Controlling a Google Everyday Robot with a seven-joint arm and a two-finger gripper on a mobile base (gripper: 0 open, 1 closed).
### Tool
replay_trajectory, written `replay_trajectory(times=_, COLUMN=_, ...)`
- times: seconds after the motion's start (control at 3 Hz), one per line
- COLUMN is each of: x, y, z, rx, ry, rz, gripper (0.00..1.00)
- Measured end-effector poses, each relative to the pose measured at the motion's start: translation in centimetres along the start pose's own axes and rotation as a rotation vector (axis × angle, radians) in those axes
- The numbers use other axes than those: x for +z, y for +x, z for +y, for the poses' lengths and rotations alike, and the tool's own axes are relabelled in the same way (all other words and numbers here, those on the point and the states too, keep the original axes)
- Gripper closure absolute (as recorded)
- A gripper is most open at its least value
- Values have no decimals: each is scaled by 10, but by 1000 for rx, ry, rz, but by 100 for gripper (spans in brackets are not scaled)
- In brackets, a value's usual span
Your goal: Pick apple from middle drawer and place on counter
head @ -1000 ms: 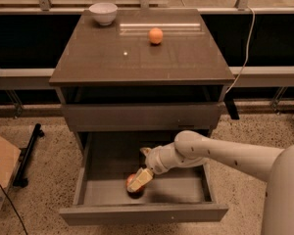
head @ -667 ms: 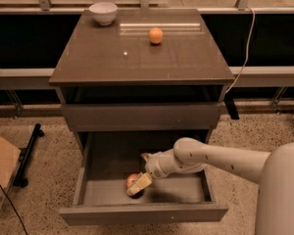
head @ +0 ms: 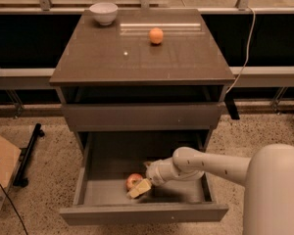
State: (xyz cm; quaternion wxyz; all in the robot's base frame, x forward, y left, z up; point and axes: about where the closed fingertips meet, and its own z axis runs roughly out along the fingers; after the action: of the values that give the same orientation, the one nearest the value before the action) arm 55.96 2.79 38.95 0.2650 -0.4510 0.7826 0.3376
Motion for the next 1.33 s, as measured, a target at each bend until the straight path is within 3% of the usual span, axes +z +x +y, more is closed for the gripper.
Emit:
replay_trajectory(times=0.33, x=9, y=15, z=-1, rx=44, ry=-11, rz=4, gripper=27)
replay_trajectory(times=0.67, x=10, y=18, z=2, rx=48, ry=-15, rz=6, gripper=49)
replay_trajectory(times=1.0, x=7, y=17, z=6, rx=44, ry=-18, rz=9, gripper=72)
replay_trajectory(times=1.33, x=-9, y=-1, z=10, rx=19, ry=-28, rz=3, gripper=95)
